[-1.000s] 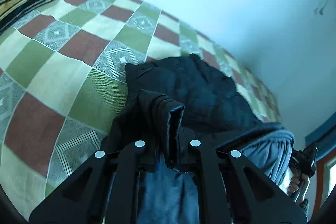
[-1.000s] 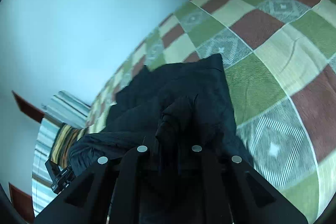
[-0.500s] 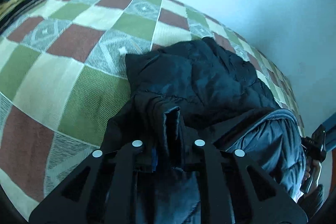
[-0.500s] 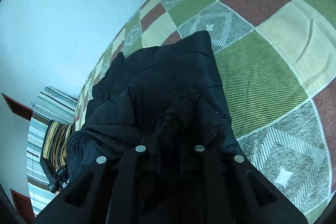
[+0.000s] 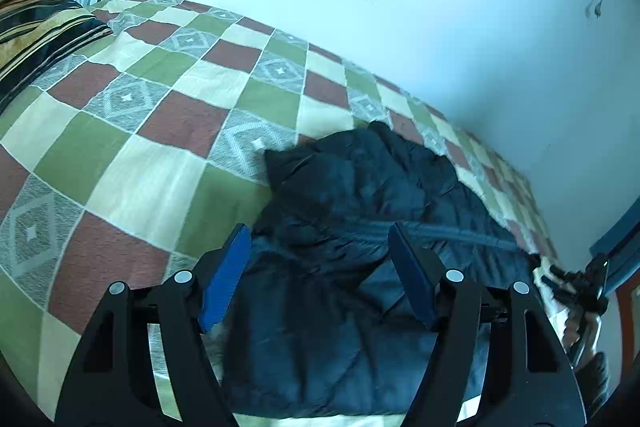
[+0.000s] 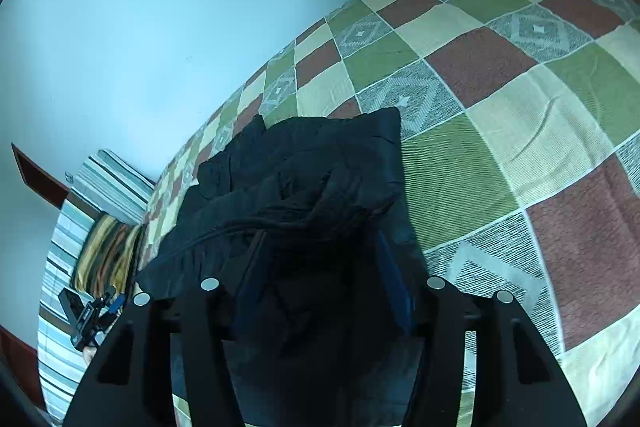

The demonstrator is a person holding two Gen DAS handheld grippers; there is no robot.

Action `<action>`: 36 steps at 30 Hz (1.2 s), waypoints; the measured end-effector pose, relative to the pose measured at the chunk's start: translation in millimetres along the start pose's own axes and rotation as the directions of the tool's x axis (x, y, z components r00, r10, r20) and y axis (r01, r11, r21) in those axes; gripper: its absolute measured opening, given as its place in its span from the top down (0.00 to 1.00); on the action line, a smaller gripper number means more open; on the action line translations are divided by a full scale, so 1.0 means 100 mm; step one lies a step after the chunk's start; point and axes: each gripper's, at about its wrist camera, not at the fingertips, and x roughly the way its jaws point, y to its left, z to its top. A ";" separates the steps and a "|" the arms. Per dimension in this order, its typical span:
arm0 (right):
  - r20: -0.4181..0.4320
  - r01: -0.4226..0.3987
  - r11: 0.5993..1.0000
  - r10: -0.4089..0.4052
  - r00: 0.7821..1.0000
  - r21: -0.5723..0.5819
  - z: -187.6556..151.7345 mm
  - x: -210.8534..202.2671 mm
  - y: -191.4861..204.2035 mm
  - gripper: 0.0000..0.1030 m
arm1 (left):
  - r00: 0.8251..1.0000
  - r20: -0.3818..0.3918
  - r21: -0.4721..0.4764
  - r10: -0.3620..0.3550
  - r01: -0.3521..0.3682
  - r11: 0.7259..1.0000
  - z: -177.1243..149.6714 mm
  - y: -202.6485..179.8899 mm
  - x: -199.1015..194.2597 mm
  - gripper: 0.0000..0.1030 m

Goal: Fold large clothes

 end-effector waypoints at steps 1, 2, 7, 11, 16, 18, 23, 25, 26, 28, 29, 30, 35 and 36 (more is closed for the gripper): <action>-0.006 0.017 1.000 -0.017 1.000 -0.016 0.01 0.02 0.00 0.46 | 1.000 -0.013 0.013 0.004 -0.004 1.000 -0.02 0.03 0.02 0.31; -0.011 0.031 0.999 -0.032 0.999 -0.032 0.02 0.05 0.01 0.46 | 1.000 -0.026 0.025 0.004 -0.003 1.000 -0.04 0.05 0.04 0.31; -0.027 0.085 0.986 -0.090 0.996 -0.146 0.11 0.19 0.07 0.38 | 0.996 -0.087 0.075 -0.003 0.009 0.997 -0.09 0.16 0.26 0.29; -0.048 0.080 0.971 -0.093 0.995 -0.225 0.19 0.33 0.11 0.33 | 0.991 -0.130 0.092 -0.041 0.053 0.994 -0.05 0.23 0.45 0.26; -0.084 0.074 0.960 -0.100 0.991 -0.269 0.26 0.51 0.11 0.32 | 0.981 -0.181 0.116 -0.075 0.097 0.989 0.06 0.28 0.67 0.24; -0.096 0.065 0.965 -0.092 0.991 -0.255 0.27 0.56 0.07 0.32 | 0.972 -0.221 0.109 -0.085 0.111 0.988 0.09 0.31 0.78 0.24; -0.094 0.064 0.964 -0.091 0.991 -0.258 0.24 0.61 0.07 0.66 | 0.964 -0.259 0.164 -0.058 0.103 0.981 0.08 0.23 0.88 0.60; -0.096 0.069 0.956 -0.100 0.990 -0.284 0.20 0.62 0.12 0.76 | 0.968 -0.250 0.233 -0.003 0.063 0.970 0.04 0.14 0.87 0.78; -0.088 0.078 0.953 -0.108 0.990 -0.292 0.19 0.61 0.14 0.79 | 0.971 -0.239 0.247 0.013 0.048 0.968 0.03 0.12 0.85 0.83; -0.060 0.107 0.944 -0.132 0.989 -0.311 0.15 0.55 0.21 0.82 | 0.977 -0.212 0.243 0.026 0.027 0.970 0.04 0.10 0.77 0.92; -0.050 0.115 0.942 -0.138 0.989 -0.316 0.13 0.53 0.24 0.83 | 0.980 -0.198 0.240 0.027 0.022 0.971 0.05 0.09 0.72 0.92; -0.032 0.129 0.936 -0.148 0.989 -0.328 0.11 0.47 0.29 0.84 | 0.983 -0.182 0.243 0.032 0.014 0.970 0.06 0.07 0.67 0.93; 0.061 0.163 0.919 -0.151 0.987 -0.359 0.07 0.16 0.48 0.86 | 0.995 -0.070 0.318 0.064 -0.038 0.947 0.12 -0.19 0.28 0.94; 0.073 0.164 0.919 -0.147 0.986 -0.358 0.09 0.12 0.50 0.86 | 0.997 -0.052 0.322 0.061 -0.041 0.946 0.16 -0.23 0.22 0.95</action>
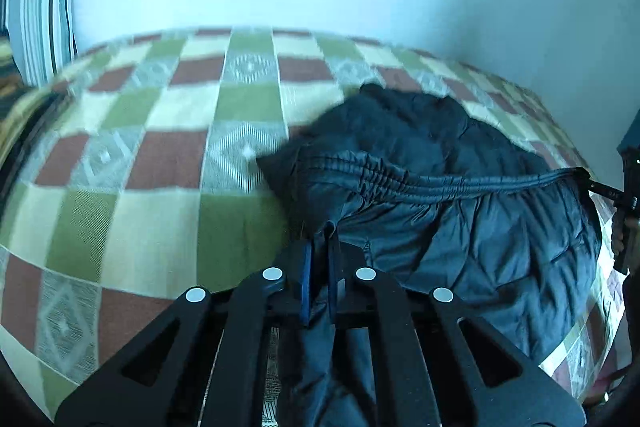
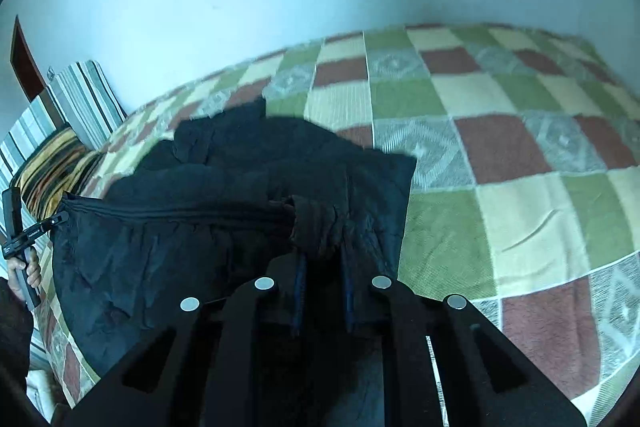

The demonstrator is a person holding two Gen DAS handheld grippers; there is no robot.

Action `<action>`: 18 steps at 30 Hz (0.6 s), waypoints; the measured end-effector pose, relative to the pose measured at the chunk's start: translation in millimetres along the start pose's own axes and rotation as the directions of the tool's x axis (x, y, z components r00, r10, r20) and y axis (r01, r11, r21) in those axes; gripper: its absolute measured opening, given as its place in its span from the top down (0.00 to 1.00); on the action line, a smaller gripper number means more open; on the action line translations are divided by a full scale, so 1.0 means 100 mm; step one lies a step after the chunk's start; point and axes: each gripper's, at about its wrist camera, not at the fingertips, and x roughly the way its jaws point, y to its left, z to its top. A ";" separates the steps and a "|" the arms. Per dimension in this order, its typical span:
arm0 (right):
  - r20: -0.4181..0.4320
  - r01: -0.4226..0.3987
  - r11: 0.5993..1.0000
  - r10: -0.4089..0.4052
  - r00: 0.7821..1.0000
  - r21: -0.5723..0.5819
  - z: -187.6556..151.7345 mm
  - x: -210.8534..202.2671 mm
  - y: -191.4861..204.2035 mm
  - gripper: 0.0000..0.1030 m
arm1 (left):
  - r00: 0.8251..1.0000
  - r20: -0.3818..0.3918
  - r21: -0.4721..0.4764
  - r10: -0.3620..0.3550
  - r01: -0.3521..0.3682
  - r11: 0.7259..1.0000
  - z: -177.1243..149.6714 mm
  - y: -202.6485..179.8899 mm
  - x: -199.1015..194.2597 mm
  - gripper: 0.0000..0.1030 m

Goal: Fold large clothes

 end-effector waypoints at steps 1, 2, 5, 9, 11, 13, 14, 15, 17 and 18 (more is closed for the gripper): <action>0.013 0.002 1.000 -0.002 1.000 0.002 0.04 -0.03 0.01 0.86 | 1.000 0.010 0.001 0.002 -0.002 1.000 0.05 -0.02 -0.03 0.95; 0.028 0.004 1.000 -0.004 1.000 0.004 0.10 -0.06 0.02 0.86 | 1.000 0.024 0.002 0.006 -0.006 1.000 0.12 -0.03 -0.06 0.95; 0.053 0.016 1.000 -0.016 0.998 0.004 0.26 -0.05 0.05 0.86 | 0.999 0.038 0.007 0.033 -0.034 0.999 0.30 -0.06 -0.03 0.95; 0.079 0.041 0.999 -0.042 0.996 0.012 0.61 0.11 0.08 0.86 | 0.996 0.034 -0.004 0.087 -0.087 0.996 0.60 -0.05 0.17 0.95; 0.088 0.059 0.998 -0.060 0.994 0.013 0.80 0.23 0.10 0.86 | 0.992 0.034 0.000 0.118 -0.118 0.993 0.78 -0.06 0.31 0.95; 0.095 0.076 0.997 -0.077 0.993 0.017 0.97 0.34 0.12 0.86 | 0.988 0.036 0.008 0.151 -0.151 0.988 0.96 -0.07 0.46 0.95; 0.094 0.085 0.996 -0.087 0.992 0.020 1.07 0.42 0.12 0.86 | 0.986 0.034 0.008 0.164 -0.165 0.986 1.04 -0.07 0.54 0.95; 0.093 0.092 0.995 -0.094 0.991 0.023 1.14 0.48 0.12 0.86 | 0.984 0.032 0.005 0.177 -0.178 0.984 1.13 -0.06 0.62 0.95; 0.084 0.104 0.994 -0.107 0.991 0.032 1.31 0.65 0.11 0.86 | 0.978 0.025 0.002 0.205 -0.205 0.979 1.26 -0.05 0.79 0.95; 0.078 0.111 0.993 -0.113 0.990 0.033 1.35 0.72 0.12 0.86 | 0.975 0.016 0.000 0.222 -0.222 0.975 1.33 -0.04 0.91 0.95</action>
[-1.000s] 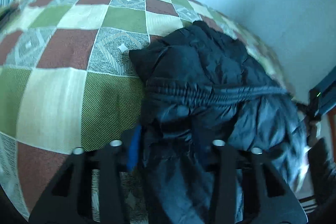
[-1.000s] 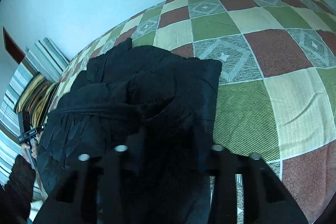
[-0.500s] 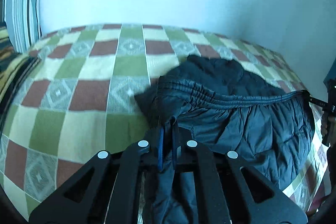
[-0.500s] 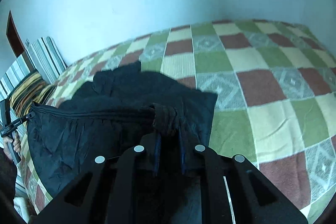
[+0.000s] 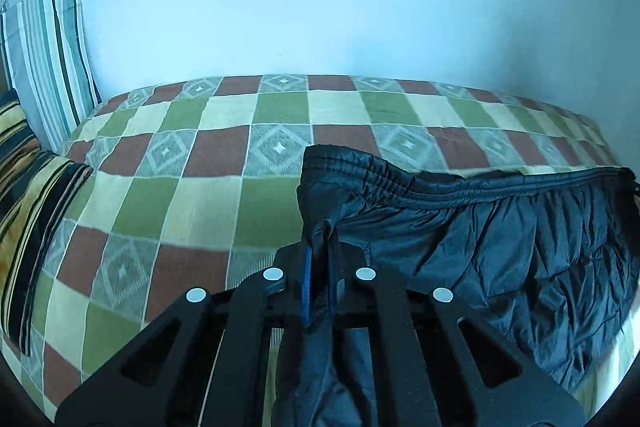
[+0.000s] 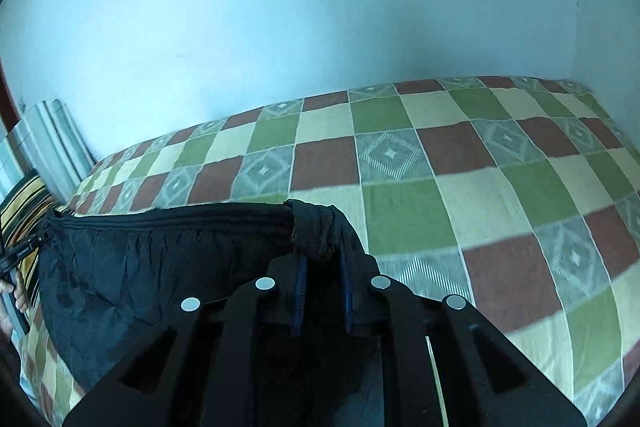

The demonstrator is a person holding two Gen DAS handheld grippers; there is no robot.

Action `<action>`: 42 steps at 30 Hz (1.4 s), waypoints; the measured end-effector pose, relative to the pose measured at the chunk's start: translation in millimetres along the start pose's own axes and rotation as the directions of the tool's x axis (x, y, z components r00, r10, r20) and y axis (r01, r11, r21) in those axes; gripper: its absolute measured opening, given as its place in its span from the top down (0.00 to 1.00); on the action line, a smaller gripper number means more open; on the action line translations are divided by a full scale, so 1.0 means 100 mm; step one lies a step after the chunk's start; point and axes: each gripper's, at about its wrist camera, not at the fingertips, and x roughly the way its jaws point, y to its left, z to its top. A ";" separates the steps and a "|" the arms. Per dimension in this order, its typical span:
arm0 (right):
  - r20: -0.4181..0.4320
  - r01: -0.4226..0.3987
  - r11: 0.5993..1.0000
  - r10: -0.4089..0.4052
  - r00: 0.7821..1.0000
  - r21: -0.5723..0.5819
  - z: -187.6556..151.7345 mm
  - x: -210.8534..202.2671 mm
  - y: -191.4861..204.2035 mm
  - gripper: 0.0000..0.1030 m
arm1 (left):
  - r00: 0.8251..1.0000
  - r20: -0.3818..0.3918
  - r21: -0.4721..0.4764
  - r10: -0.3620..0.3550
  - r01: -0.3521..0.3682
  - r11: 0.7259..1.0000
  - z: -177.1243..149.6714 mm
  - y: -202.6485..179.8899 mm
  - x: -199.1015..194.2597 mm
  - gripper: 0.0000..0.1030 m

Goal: Fold large clothes

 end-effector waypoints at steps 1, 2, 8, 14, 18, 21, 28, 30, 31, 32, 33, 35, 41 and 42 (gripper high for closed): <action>-0.011 0.013 1.000 -0.013 1.000 -0.003 0.05 0.11 0.00 0.86 | 1.000 -0.008 0.002 0.014 -0.014 1.000 0.03 -0.02 0.07 0.94; -0.020 0.025 1.000 -0.025 0.999 -0.007 0.07 0.21 0.00 0.86 | 0.999 -0.018 0.006 0.029 -0.029 1.000 0.06 -0.03 0.16 0.95; -0.114 0.078 0.997 -0.078 0.990 -0.008 0.03 0.86 -0.06 0.86 | 0.991 -0.097 0.015 0.096 -0.095 0.995 0.02 -0.03 0.73 0.94; -0.180 0.103 0.995 -0.103 0.978 -0.005 -0.13 1.27 -0.13 0.86 | 0.981 -0.144 0.039 0.127 -0.122 0.992 -0.13 -0.05 1.12 0.94; -0.207 0.105 0.995 -0.101 0.973 0.006 -0.18 1.44 -0.18 0.85 | 0.977 -0.164 0.057 0.134 -0.126 0.990 -0.23 -0.09 1.29 0.94; -0.206 0.104 0.994 -0.100 0.973 0.011 -0.23 1.49 -0.20 0.83 | 0.977 -0.171 0.048 0.129 -0.122 0.991 -0.29 -0.09 1.38 0.93; -0.186 0.109 0.994 -0.106 0.977 0.008 -0.28 1.52 -0.20 0.81 | 0.980 -0.155 0.030 0.127 -0.124 0.992 -0.37 -0.08 1.47 0.91; -0.178 0.121 0.993 -0.120 0.977 -0.007 -0.29 1.52 -0.17 0.81 | 0.981 -0.145 0.023 0.127 -0.125 0.992 -0.39 -0.07 1.47 0.91; -0.176 0.125 0.992 -0.124 0.976 -0.011 -0.29 1.53 -0.16 0.81 | 0.981 -0.140 0.023 0.131 -0.129 0.991 -0.40 -0.08 1.48 0.91; -0.176 0.126 0.992 -0.126 0.976 -0.013 -0.29 1.53 -0.16 0.80 | 0.981 -0.137 0.025 0.135 -0.132 0.991 -0.40 -0.08 1.48 0.91; -0.175 0.128 0.992 -0.129 0.976 -0.013 -0.28 1.53 -0.16 0.80 | 0.981 -0.138 0.027 0.136 -0.134 0.991 -0.39 -0.09 1.48 0.91; -0.176 0.132 0.991 -0.131 0.976 -0.010 -0.28 1.53 -0.17 0.80 | 0.980 -0.142 0.032 0.138 -0.134 0.990 -0.37 -0.09 1.47 0.91; -0.186 0.158 0.986 -0.145 0.972 0.058 -0.22 1.38 -0.26 0.49 | 0.977 -0.139 0.006 0.163 -0.164 0.987 -0.30 -0.02 1.24 0.63; -0.181 0.158 0.984 -0.142 0.973 0.078 -0.20 1.31 -0.28 0.49 | 0.978 -0.134 -0.008 0.160 -0.163 0.987 -0.30 -0.01 1.16 0.61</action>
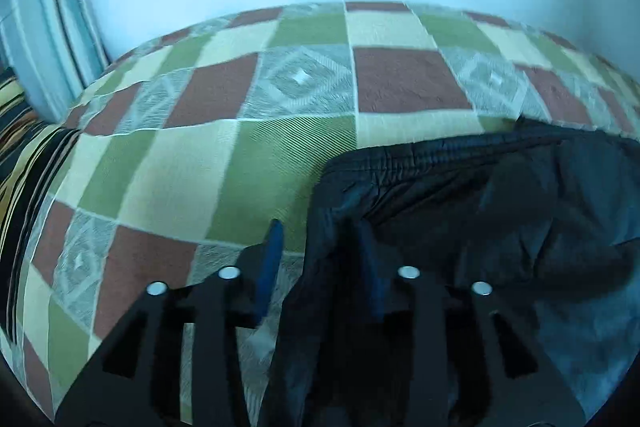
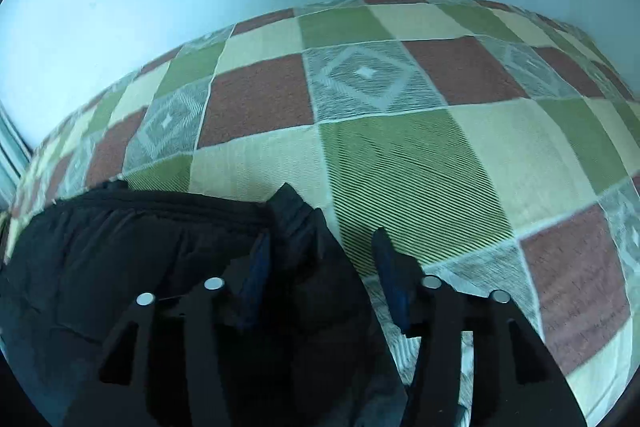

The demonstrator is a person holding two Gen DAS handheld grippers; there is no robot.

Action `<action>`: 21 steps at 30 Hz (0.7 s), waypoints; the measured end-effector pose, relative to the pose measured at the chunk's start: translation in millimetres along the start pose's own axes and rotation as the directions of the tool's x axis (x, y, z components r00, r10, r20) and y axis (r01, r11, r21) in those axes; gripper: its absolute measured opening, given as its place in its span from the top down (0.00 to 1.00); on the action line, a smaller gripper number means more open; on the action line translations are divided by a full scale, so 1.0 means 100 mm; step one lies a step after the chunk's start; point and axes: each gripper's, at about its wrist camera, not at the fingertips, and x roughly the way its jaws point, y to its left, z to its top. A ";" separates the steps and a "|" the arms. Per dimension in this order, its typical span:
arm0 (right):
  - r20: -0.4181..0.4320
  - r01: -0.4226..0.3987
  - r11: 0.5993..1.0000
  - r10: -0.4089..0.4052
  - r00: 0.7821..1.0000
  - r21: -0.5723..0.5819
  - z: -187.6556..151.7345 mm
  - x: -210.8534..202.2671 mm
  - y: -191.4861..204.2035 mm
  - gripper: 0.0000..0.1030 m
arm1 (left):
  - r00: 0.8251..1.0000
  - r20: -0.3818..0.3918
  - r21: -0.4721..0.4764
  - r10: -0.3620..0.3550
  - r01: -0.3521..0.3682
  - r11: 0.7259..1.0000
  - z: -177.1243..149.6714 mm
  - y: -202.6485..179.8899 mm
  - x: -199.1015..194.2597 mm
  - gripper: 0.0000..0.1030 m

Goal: Fold large clothes

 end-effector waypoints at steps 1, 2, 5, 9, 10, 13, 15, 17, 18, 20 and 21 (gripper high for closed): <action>0.013 0.010 1.000 -0.010 1.000 0.014 0.00 -0.08 -0.01 0.49 | 1.000 0.007 -0.018 -0.008 0.008 1.000 0.00 0.02 -0.11 0.60; 0.032 0.033 0.999 -0.034 0.999 0.023 -0.01 -0.18 0.00 0.49 | 1.000 0.016 -0.027 -0.010 0.010 1.000 0.00 0.03 -0.21 0.60; 0.099 0.026 0.999 -0.029 0.995 0.026 -0.03 -0.52 0.15 0.49 | 0.998 0.065 -0.030 -0.021 0.023 0.999 0.02 -0.10 -0.55 0.55; 0.146 -0.062 0.998 0.063 0.987 -0.017 -0.16 -0.80 0.65 0.49 | 0.990 0.110 -0.014 -0.092 0.094 0.995 0.02 -0.54 -0.89 0.50; 0.146 -0.078 0.996 0.082 0.986 -0.033 -0.18 -0.82 0.77 0.50 | 0.987 0.114 -0.009 -0.112 0.114 0.993 0.02 -0.69 -0.94 0.50; 0.109 -0.107 0.991 0.115 0.987 -0.078 -0.32 -0.67 1.16 0.49 | 0.985 0.114 0.032 -0.131 0.128 0.991 0.00 -1.10 -0.91 0.50; 0.086 -0.103 0.989 0.112 0.990 -0.106 -0.43 -0.54 1.36 0.50 | 0.987 0.095 0.043 -0.129 0.125 0.991 -0.03 -1.29 -0.80 0.50; 0.084 -0.056 0.988 0.068 0.994 -0.141 -0.54 -0.40 1.49 0.50 | 0.994 0.063 0.050 -0.085 0.082 0.995 -0.11 -1.43 -0.63 0.50; 0.083 -0.038 0.987 0.051 0.995 -0.155 -0.57 -0.35 1.53 0.50 | 0.996 0.054 0.052 -0.078 0.075 0.996 -0.14 -1.45 -0.57 0.50; 0.071 -0.026 0.987 0.037 0.997 -0.161 -0.62 -0.25 1.51 0.48 | 0.997 0.039 0.048 -0.069 0.067 0.997 -0.21 -1.46 -0.45 0.48; 0.054 -0.026 0.988 0.035 0.998 -0.155 -0.64 -0.18 1.48 0.47 | 0.996 0.033 0.037 -0.077 0.076 0.996 -0.23 -1.45 -0.39 0.48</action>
